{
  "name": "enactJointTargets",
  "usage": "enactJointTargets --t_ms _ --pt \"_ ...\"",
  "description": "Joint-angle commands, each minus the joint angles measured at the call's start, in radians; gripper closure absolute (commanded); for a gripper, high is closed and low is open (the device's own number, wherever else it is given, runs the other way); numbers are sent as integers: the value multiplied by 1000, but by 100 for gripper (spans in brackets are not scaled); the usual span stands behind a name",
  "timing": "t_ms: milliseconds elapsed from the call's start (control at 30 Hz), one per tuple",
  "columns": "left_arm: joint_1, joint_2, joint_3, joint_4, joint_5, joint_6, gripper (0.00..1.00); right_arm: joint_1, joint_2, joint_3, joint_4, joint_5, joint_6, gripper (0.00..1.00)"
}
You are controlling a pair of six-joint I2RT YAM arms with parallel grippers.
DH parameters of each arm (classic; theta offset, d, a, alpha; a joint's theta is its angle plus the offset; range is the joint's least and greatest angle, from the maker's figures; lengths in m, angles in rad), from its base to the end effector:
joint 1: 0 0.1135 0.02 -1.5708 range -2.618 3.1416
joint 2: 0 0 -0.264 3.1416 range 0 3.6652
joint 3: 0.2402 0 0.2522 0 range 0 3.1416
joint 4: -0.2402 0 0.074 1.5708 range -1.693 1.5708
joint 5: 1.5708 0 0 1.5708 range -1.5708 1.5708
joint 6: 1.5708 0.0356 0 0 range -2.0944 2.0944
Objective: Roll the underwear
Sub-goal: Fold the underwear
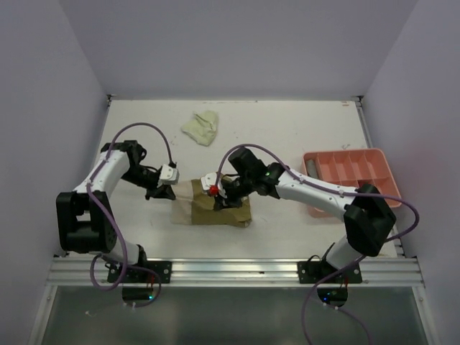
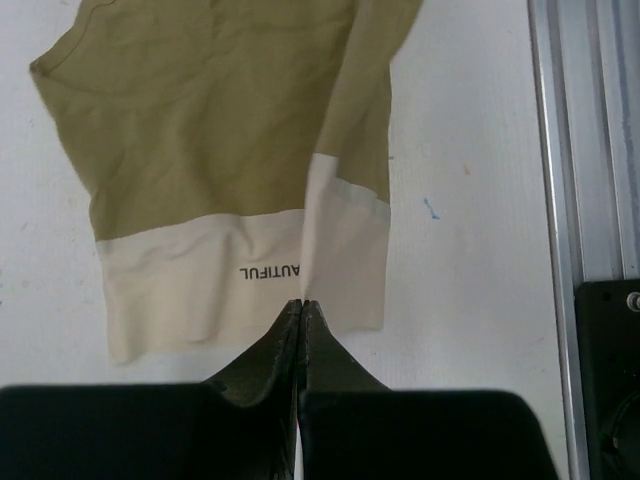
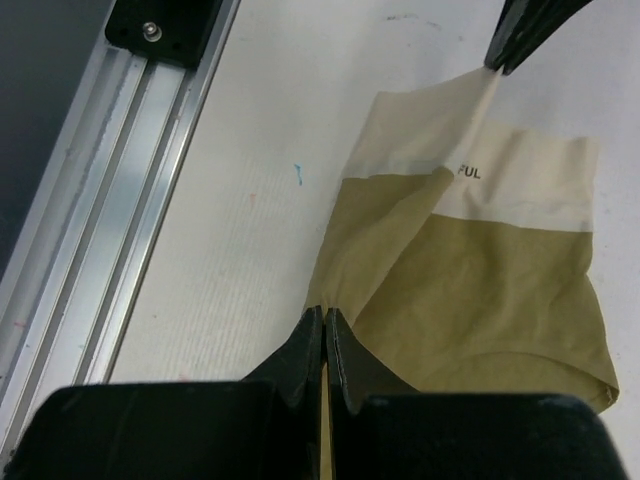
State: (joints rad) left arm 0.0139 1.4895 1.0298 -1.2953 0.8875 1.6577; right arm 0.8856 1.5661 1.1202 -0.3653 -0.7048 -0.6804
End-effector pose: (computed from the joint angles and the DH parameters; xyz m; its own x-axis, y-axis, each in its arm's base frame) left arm 0.2274 -0.0245 0.2269 -0.0649 0.6281 -0.7754 0.9924 -0.0410 -0.1163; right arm 0.1943 0.2742 0.2527 0.1920 -0.5224 -0.8308 -0.9666 -0.2470 -0.0680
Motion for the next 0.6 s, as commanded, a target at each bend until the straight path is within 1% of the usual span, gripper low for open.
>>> enactJointTargets --t_ms 0,133,267,367,500,567 --pt "50 37 72 22 51 -65 100 -19 60 87 -79 -61 -50 100" --pt "57 48 73 111 37 -154 100 -54 121 153 -138 -78 -108 100" --pt "57 75 81 125 39 -161 100 -83 176 245 -214 -94 -140 100" --pt "57 78 81 152 34 -176 100 -89 206 294 -236 -97 -162 100" --pt "55 101 110 160 41 -187 100 -102 264 377 -325 -108 -200 100" --pt "57 120 125 180 41 -210 100 -112 298 412 -342 -111 -217 100"
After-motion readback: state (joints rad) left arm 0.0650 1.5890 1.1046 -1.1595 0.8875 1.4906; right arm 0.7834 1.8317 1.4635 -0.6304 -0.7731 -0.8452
